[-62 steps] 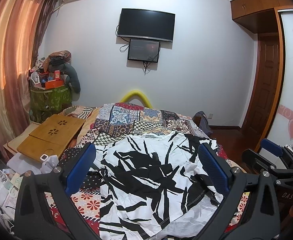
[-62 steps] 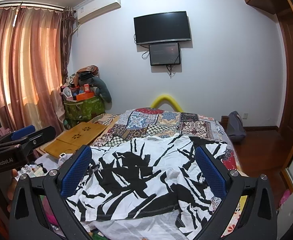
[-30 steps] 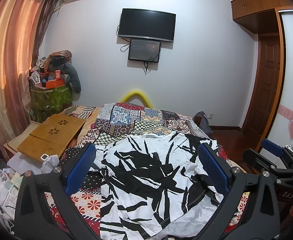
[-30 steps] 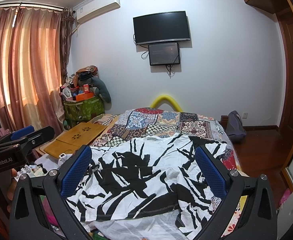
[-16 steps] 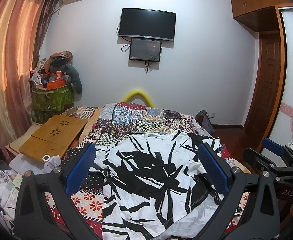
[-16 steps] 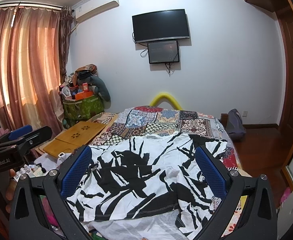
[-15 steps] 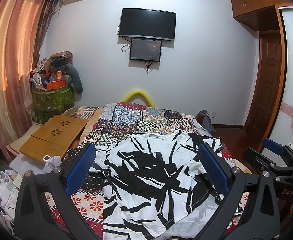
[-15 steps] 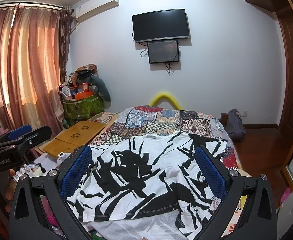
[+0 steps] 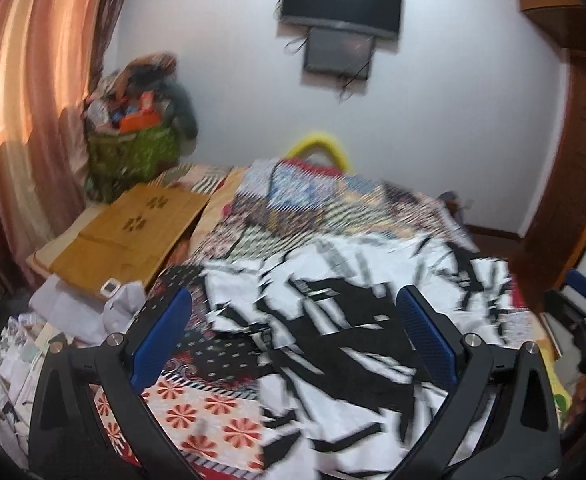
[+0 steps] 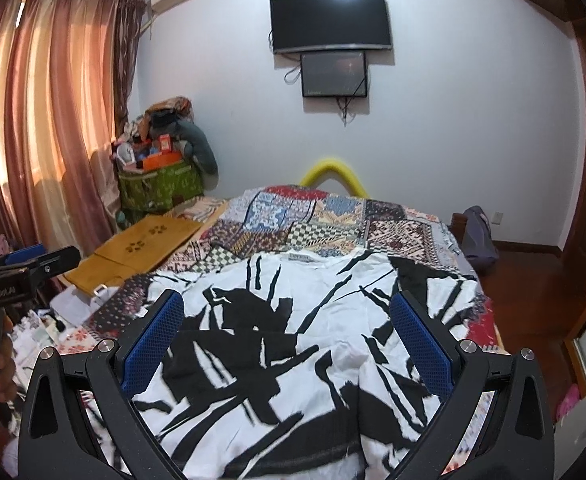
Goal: Fold small clothes
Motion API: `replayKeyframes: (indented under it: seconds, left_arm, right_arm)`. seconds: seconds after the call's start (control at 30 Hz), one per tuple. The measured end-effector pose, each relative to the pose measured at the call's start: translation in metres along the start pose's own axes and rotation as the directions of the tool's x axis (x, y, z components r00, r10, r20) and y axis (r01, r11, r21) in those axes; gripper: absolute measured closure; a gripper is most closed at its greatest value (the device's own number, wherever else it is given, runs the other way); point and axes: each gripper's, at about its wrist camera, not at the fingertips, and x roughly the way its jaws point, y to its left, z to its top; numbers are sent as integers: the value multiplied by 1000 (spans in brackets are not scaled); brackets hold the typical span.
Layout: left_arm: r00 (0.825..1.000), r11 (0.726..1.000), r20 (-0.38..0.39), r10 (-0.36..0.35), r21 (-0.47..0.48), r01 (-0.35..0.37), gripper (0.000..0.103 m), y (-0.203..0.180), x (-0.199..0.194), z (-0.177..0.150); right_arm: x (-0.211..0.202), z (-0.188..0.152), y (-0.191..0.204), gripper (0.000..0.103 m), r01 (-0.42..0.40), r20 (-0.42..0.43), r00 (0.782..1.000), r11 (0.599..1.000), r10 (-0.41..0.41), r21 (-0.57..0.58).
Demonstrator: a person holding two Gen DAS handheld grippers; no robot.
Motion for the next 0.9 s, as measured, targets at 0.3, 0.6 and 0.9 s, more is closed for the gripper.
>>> replayKeyframes:
  seconds: [0.3,0.6,0.9]
  left_arm:
    - [965,991,-256,64,-93,-91,0,77,115,-10]
    - [879,960,-457,-138,-280,6,5,102,195,-40]
    - [784,879,-513,-350,-468,87,19,98,249,-64]
  right_arm:
    - [92,6,-10,25,-77,-162,984,997,71,-30]
    - [184,8,-21,42,-145,-335,933,989,134,-8]
    - [255,-3,-19,42,-205,-478,861,979,171,-18]
